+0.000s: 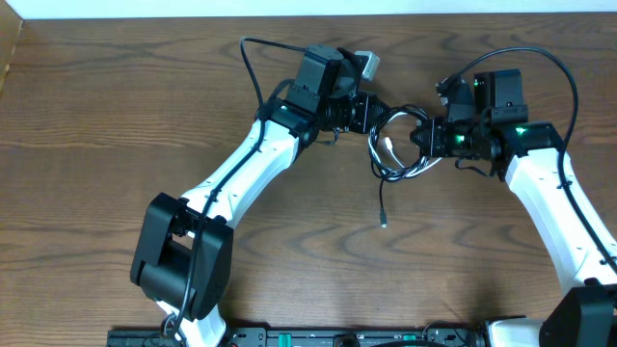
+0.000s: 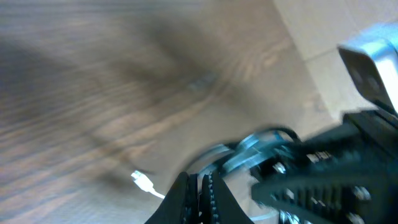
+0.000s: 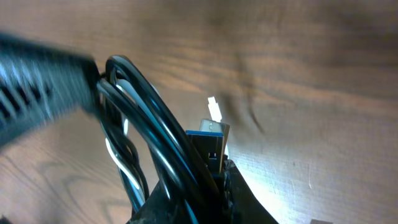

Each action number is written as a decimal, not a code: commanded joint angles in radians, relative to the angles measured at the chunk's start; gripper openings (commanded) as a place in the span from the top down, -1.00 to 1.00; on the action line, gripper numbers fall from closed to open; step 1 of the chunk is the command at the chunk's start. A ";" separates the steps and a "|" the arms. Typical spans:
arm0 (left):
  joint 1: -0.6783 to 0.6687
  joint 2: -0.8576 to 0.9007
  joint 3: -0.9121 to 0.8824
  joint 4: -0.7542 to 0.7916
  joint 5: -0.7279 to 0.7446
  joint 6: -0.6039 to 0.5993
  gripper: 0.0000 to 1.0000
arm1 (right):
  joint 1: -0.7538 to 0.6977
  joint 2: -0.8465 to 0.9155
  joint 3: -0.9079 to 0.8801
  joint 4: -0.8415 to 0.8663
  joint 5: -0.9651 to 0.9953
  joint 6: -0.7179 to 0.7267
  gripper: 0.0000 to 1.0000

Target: Untangle cables

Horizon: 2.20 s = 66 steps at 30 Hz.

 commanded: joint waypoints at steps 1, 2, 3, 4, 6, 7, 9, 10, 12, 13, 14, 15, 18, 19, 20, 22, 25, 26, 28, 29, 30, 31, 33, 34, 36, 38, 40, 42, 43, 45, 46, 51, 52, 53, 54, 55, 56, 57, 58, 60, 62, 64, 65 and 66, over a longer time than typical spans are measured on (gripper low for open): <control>-0.003 -0.043 -0.001 0.009 0.161 -0.050 0.85 | -0.002 -0.004 0.004 0.050 -0.014 0.080 0.98; -0.003 -0.047 -0.001 0.008 0.185 -0.061 0.85 | -0.002 -0.004 0.004 0.065 -0.016 0.097 0.98; -0.005 -0.049 -0.001 0.008 0.218 -0.061 0.85 | -0.002 -0.004 0.004 0.079 -0.022 0.113 0.98; -0.010 -0.049 -0.001 0.006 0.251 -0.061 0.85 | -0.002 -0.004 0.004 0.091 -0.026 0.123 0.98; -0.022 -0.049 -0.002 -0.030 0.256 -0.060 0.85 | -0.001 -0.004 0.004 0.105 -0.035 0.139 0.98; -0.031 -0.049 -0.002 -0.055 0.238 -0.059 0.85 | -0.001 -0.004 0.004 0.110 -0.042 0.145 0.98; -0.051 -0.049 -0.002 -0.112 0.170 -0.055 0.85 | -0.001 -0.004 0.004 0.115 -0.051 0.153 0.98; -0.071 -0.049 -0.002 -0.155 0.095 -0.042 0.85 | -0.001 -0.004 0.004 0.115 -0.064 0.156 0.98; -0.092 -0.049 -0.002 -0.198 -0.021 -0.040 0.87 | -0.002 -0.004 0.004 0.115 -0.093 0.156 0.98; -0.105 -0.049 -0.002 -0.221 -0.107 -0.041 0.85 | -0.002 -0.004 0.004 0.115 -0.105 0.156 0.98; -0.113 -0.049 -0.002 -0.238 -0.180 -0.042 0.85 | -0.002 -0.004 0.004 0.115 -0.108 0.156 0.98; -0.122 -0.049 -0.002 -0.257 -0.274 -0.043 0.85 | -0.002 -0.004 0.004 0.115 -0.108 0.156 0.98; -0.137 -0.049 -0.002 -0.282 -0.451 -0.053 0.85 | -0.003 -0.004 0.004 0.114 -0.108 0.156 0.98; -0.138 -0.049 -0.002 -0.284 -0.480 -0.052 0.85 | -0.003 -0.004 0.004 0.113 -0.108 0.156 0.98; -0.139 -0.049 -0.002 -0.284 -0.483 -0.051 0.84 | -0.003 -0.004 0.004 0.112 -0.108 0.156 0.98; -0.139 -0.049 -0.001 -0.279 -0.483 -0.048 0.70 | -0.003 -0.004 0.004 0.112 -0.108 0.156 0.98; -0.137 -0.066 0.012 -0.282 -0.482 -0.011 0.48 | -0.003 -0.004 0.004 0.113 -0.103 0.157 0.98; -0.137 -0.078 0.018 -0.285 -0.482 0.001 0.45 | -0.003 -0.004 0.004 0.113 -0.100 0.156 0.98; -0.136 -0.116 0.027 -0.289 -0.482 0.023 0.34 | -0.003 -0.004 0.004 0.112 -0.100 0.156 0.98; -0.136 -0.144 0.028 -0.288 -0.482 0.028 0.26 | -0.003 -0.004 0.004 0.113 -0.100 0.156 0.98; -0.136 -0.167 0.028 -0.289 -0.483 0.031 0.21 | -0.003 -0.004 0.004 0.113 -0.100 0.156 0.98; -0.136 -0.194 0.028 -0.293 -0.483 0.031 0.13 | -0.003 -0.004 0.004 0.113 -0.100 0.156 0.98; -0.136 -0.235 0.028 -0.306 -0.482 0.031 0.05 | -0.003 -0.004 0.004 0.113 -0.100 0.156 0.98; -0.135 -0.250 0.028 -0.316 -0.482 0.031 0.00 | -0.003 -0.004 0.004 0.113 -0.100 0.156 0.98; -0.134 -0.267 0.028 -0.338 -0.483 0.031 -0.08 | -0.003 -0.004 0.004 0.112 -0.100 0.156 0.98; -0.128 -0.267 0.028 -0.362 -0.483 0.031 -0.13 | -0.003 -0.004 0.004 0.112 -0.100 0.156 0.98; -0.117 -0.253 0.023 -0.376 -0.482 0.031 -0.14 | -0.002 -0.004 0.004 0.111 -0.105 0.156 0.98; -0.103 -0.233 0.015 -0.379 -0.483 0.031 -0.17 | -0.002 -0.004 0.004 0.108 -0.120 0.156 0.98; -0.088 -0.212 0.014 -0.379 -0.482 0.030 -0.22 | -0.002 -0.004 0.004 0.105 -0.139 0.155 0.98; -0.066 -0.183 0.014 -0.378 -0.482 0.030 -0.25 | -0.002 -0.005 0.004 0.103 -0.172 0.143 0.98; -0.051 -0.164 0.014 -0.376 -0.479 0.027 -0.26 | -0.002 -0.005 0.004 0.103 -0.204 0.133 0.98; 0.006 -0.096 0.014 -0.342 -0.364 0.027 -0.32 | -0.003 -0.005 0.004 0.103 -0.288 0.106 0.98; 0.010 -0.083 0.014 -0.327 -0.348 0.027 -0.35 | -0.002 -0.005 0.004 0.103 -0.292 0.106 0.98; 0.011 -0.069 0.014 -0.310 -0.343 0.027 -0.38 | -0.002 -0.005 0.004 0.103 -0.296 0.106 0.98; 0.011 -0.059 0.014 -0.297 -0.343 0.027 -0.39 | -0.002 -0.005 0.004 0.103 -0.298 0.106 0.98; 0.009 -0.048 0.014 -0.286 -0.342 0.027 -0.39 | -0.003 -0.005 0.004 0.103 -0.299 0.106 0.98; 0.006 -0.038 0.014 -0.275 -0.342 0.027 -0.39 | -0.002 -0.005 0.004 0.101 -0.300 0.106 0.98; 0.004 -0.032 0.014 -0.267 -0.339 0.027 -0.39 | -0.003 -0.005 0.004 0.100 -0.300 0.106 0.98; 0.003 -0.024 0.014 -0.259 -0.337 0.026 -0.38 | -0.003 -0.005 0.004 0.097 -0.299 0.101 0.98; 0.003 -0.020 0.014 -0.247 -0.307 0.027 -0.37 | -0.003 -0.005 0.004 0.093 -0.299 0.092 0.98; 0.005 -0.021 0.014 -0.232 -0.252 0.039 -0.36 | -0.004 -0.005 0.004 0.093 -0.295 0.092 0.98; 0.010 -0.021 0.014 -0.211 -0.169 0.096 -0.36 | -0.010 -0.005 0.004 0.094 -0.294 0.092 0.98; 0.017 -0.021 0.014 -0.205 -0.121 0.124 -0.36 | -0.016 -0.005 0.004 0.093 -0.294 0.092 0.98; 0.023 -0.021 0.014 -0.207 -0.098 0.141 -0.36 | -0.022 -0.005 0.004 0.092 -0.295 0.092 0.98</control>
